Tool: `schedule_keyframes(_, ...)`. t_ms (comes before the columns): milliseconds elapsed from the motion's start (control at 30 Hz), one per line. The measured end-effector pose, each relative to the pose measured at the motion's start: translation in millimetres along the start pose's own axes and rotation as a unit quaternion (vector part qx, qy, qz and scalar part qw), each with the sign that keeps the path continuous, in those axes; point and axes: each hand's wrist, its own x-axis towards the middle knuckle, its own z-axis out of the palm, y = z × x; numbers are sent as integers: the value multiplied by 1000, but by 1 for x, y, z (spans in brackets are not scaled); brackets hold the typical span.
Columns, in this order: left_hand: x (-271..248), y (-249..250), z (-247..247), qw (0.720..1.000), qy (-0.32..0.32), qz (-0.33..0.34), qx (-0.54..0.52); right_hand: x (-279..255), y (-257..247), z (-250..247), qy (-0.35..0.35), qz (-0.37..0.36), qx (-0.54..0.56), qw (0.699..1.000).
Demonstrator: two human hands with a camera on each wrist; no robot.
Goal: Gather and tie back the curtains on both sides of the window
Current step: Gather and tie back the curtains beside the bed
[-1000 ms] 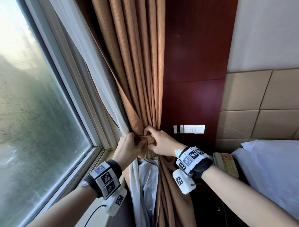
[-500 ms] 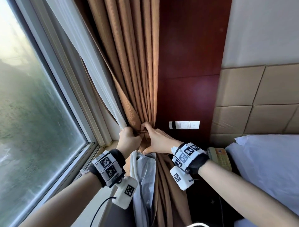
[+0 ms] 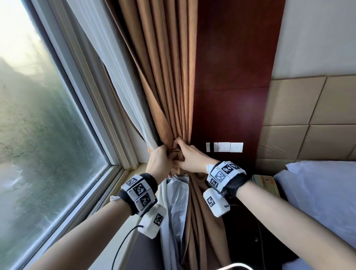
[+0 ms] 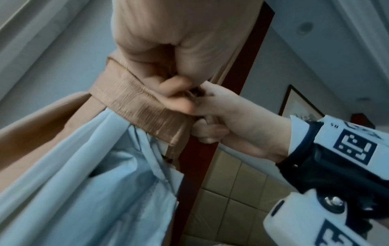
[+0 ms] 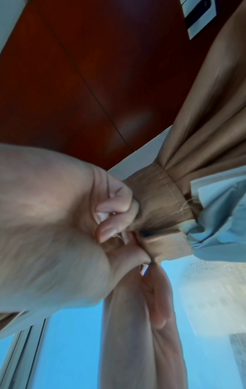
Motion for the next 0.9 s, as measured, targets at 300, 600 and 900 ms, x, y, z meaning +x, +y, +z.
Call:
schedule_keyframes(300, 6, 4, -11, 995, -88, 15, 48, 7, 5, 0, 2, 2, -1, 1000)
schedule_keyframes(600, 11, 13, -11, 986, -146, 4, 86, 8, 15, -7, -21, 3, 24, 1000)
schedule_keyframes(900, 5, -1, 12, 993, -82, -3, 88, 9, 14, -10, -39, -14, 42, 998)
